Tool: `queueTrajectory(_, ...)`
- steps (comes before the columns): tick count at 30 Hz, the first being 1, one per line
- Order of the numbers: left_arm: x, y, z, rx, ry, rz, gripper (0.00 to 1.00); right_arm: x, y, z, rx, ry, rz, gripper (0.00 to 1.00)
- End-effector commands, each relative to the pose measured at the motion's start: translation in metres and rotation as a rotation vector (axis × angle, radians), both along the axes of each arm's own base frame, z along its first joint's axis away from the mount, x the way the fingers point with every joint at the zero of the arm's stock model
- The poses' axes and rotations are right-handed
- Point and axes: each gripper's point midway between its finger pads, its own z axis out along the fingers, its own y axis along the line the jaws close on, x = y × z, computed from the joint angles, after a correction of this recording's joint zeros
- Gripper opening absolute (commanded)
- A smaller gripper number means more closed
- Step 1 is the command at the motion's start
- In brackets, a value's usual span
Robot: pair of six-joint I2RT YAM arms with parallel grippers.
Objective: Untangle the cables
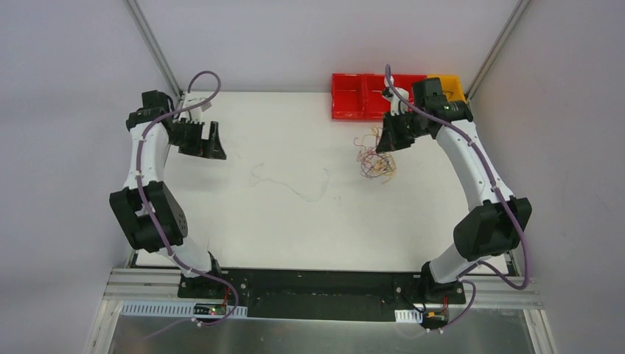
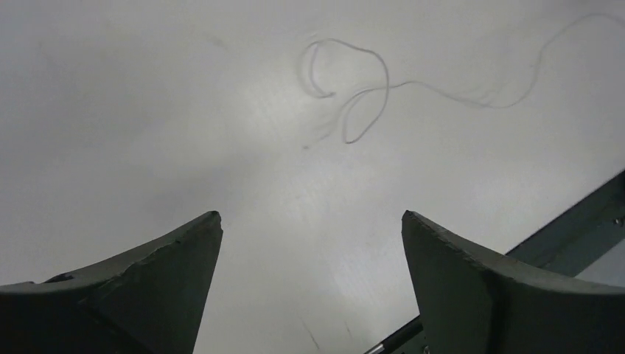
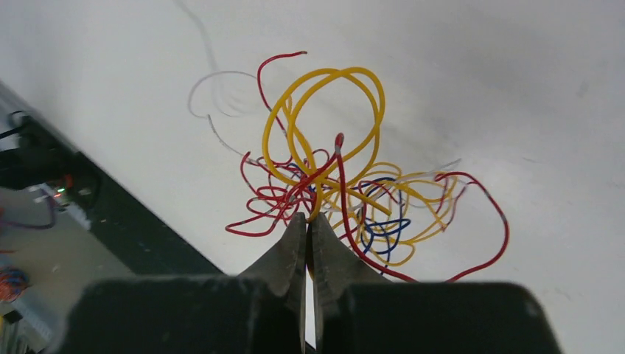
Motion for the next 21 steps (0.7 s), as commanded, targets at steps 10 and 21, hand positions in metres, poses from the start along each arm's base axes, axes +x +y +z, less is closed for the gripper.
queueTrajectory(10, -0.068, -0.217, 0.121, -0.413, -0.190, -0.581, 0.99, -0.063, 0.095, 0.098, 0.286, -0.079, 0.202, 0.00)
queueTrajectory(21, -0.074, -0.322, 0.087, -0.418, -0.189, -0.770, 0.96, -0.077, 0.101, 0.102, 0.317, -0.058, 0.223, 0.00)
